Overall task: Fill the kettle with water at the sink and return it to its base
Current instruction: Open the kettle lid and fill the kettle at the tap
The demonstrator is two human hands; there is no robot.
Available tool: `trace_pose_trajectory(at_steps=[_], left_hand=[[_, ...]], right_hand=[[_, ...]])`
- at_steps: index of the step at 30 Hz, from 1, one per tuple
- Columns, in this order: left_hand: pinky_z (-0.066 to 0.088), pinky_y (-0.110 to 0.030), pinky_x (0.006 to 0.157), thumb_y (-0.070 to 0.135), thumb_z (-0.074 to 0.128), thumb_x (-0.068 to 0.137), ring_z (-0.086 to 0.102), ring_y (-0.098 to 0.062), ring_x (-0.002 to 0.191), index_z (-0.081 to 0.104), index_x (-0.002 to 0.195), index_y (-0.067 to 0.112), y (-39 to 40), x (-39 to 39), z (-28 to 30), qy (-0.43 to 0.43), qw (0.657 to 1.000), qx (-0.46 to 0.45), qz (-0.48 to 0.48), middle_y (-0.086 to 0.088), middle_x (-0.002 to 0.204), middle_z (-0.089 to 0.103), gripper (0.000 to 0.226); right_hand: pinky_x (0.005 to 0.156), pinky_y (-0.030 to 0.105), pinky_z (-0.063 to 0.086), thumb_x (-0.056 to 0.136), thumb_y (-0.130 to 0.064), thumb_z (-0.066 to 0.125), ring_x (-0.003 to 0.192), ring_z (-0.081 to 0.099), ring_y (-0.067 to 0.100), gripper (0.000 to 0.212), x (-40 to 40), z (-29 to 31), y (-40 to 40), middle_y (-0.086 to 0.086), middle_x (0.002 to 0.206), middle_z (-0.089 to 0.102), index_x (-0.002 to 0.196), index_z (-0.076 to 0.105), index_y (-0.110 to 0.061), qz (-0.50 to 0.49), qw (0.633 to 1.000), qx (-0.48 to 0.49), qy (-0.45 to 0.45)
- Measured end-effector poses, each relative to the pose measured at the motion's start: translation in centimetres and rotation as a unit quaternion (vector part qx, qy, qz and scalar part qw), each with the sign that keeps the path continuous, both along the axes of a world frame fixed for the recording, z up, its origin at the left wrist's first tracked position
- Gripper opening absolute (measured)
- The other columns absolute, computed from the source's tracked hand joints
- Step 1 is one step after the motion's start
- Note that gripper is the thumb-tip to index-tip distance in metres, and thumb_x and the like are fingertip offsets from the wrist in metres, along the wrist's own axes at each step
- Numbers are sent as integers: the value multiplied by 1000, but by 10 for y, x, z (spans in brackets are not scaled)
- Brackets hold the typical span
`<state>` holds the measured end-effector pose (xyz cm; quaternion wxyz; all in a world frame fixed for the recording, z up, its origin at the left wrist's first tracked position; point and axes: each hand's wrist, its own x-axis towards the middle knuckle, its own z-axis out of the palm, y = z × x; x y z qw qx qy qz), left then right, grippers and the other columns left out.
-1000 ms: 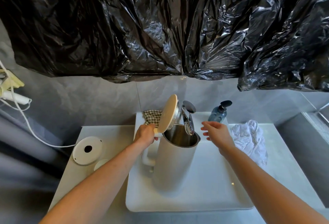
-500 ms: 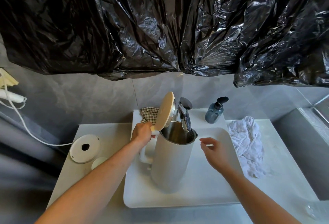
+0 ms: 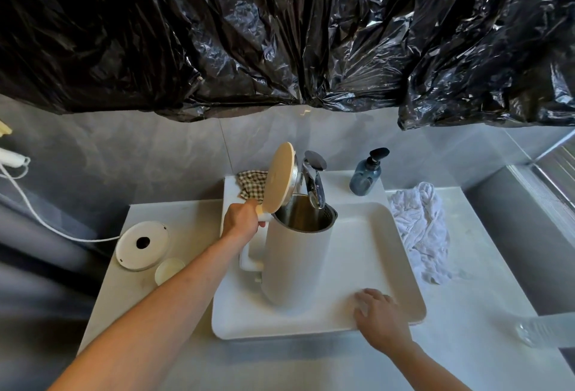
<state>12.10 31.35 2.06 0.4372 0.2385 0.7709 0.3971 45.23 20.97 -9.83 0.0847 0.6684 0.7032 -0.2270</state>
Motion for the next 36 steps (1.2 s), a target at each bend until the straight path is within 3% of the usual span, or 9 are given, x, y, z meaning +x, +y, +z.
trace_pose_trajectory(at_steps=[4, 9, 15, 24, 32, 36], left_hand=[[55, -48, 73, 34, 54, 87, 71, -40, 79, 70, 73, 17, -1, 1, 0, -6, 1000, 1, 15, 0, 51, 66, 28], [56, -50, 81, 36, 53, 90, 70, -34, 79, 70, 82, 16, -9, 8, 6, -9, 1000, 7, 22, -2, 60, 67, 28], [55, -47, 83, 31, 52, 93, 70, -35, 84, 65, 64, 20, -15, 14, 14, 11, 999, -2, 38, -3, 63, 66, 34], [55, -50, 89, 30, 51, 96, 70, -36, 88, 62, 64, 22, -19, 19, 17, 18, 999, 7, 43, -2, 67, 66, 35], [51, -43, 83, 32, 47, 96, 69, -33, 87, 62, 66, 21, -29, 30, 20, 25, 996, 13, 79, -3, 69, 68, 36], [52, -39, 80, 32, 48, 95, 69, -32, 85, 69, 76, 15, -32, 36, 15, 6, 993, 13, 114, -5, 69, 71, 33]], right_hand=[[109, 37, 40, 98, -42, 43, 135, 50, 20, 41, -5, 4, -4, -10, 154, 47, 134, 61, -34, 10, 1000, -3, -9], [109, 38, 41, 98, -42, 41, 137, 47, 21, 42, -5, 6, -4, -9, 156, 44, 136, 59, -34, 18, 1000, -16, -6], [107, 36, 41, 100, -43, 40, 137, 44, 19, 43, -7, 10, -3, -10, 157, 41, 140, 55, -35, 22, 999, -21, -12], [107, 35, 43, 101, -45, 39, 140, 40, 19, 43, -5, 14, -2, -7, 155, 39, 139, 55, -31, 37, 999, -33, 9], [121, 34, 29, 100, -52, 44, 154, 22, 19, 53, 4, 7, 12, -4, 168, 24, 147, 50, -30, 89, 993, -54, 55], [122, 38, 28, 99, -53, 42, 152, 27, 24, 54, 6, 5, 17, 0, 167, 27, 145, 51, -26, 129, 989, -54, 46]])
